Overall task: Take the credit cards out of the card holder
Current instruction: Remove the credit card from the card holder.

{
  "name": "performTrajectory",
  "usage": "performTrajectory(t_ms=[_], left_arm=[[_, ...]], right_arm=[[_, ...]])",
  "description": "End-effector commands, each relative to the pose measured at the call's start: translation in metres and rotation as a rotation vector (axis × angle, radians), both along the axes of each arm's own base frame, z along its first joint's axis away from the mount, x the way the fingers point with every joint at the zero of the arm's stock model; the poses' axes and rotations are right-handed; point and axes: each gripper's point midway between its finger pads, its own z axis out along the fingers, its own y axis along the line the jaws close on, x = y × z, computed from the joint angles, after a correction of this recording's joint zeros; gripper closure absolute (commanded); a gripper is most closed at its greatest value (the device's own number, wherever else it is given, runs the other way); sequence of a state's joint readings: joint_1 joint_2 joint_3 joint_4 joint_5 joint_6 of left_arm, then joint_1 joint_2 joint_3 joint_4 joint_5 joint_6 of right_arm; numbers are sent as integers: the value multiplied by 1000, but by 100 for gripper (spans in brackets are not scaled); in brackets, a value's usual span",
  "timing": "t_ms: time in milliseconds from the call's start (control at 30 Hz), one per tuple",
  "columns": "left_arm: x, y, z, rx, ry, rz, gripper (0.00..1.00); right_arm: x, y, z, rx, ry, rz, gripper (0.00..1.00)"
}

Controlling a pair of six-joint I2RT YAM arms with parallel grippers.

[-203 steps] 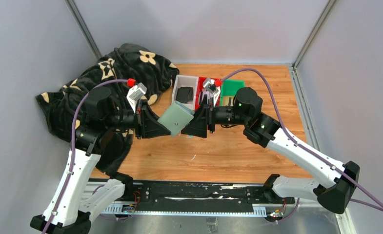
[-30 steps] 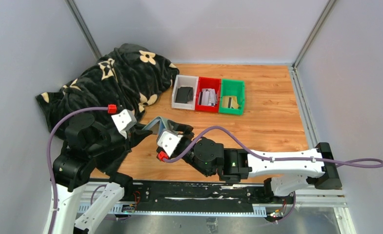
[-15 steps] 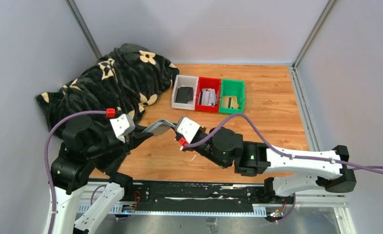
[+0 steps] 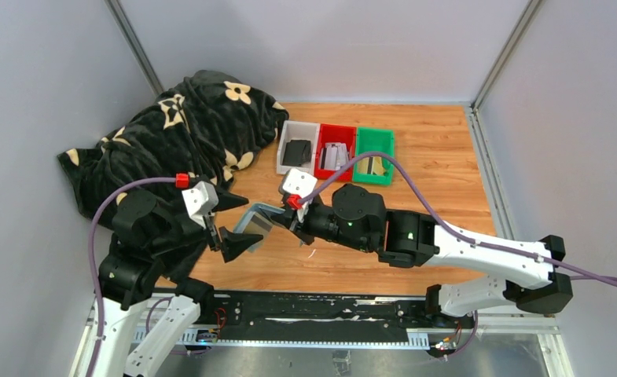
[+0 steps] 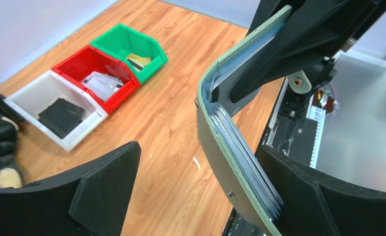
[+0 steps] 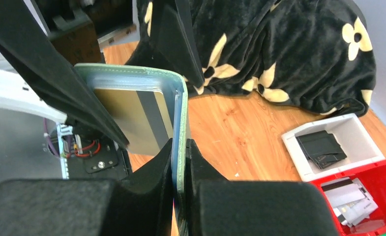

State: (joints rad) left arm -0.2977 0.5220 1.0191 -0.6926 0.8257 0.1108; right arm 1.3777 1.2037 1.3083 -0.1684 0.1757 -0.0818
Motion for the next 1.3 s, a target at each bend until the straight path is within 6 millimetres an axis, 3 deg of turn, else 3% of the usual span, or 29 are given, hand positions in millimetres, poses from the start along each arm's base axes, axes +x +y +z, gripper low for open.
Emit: performTrajectory(t_ms=[0, 167, 433, 533, 900, 1267], left_arm=[[1, -8, 29, -183, 6, 17, 0], [1, -9, 16, -189, 62, 17, 4], [-10, -8, 22, -186, 20, -7, 46], [-7, -5, 28, -197, 2, 25, 54], [-1, -12, 47, -284, 89, 17, 52], [-16, -25, 41, -287, 240, -114, 55]], right_arm=[[4, 4, 18, 14, 103, -57, 100], [19, -4, 29, 45, 138, -181, 100], [18, -17, 41, 229, 352, -148, 100], [14, -18, 40, 278, 429, -108, 100], [-4, -25, 38, 380, 565, 3, 100], [-4, -42, 52, 570, 686, 70, 100]])
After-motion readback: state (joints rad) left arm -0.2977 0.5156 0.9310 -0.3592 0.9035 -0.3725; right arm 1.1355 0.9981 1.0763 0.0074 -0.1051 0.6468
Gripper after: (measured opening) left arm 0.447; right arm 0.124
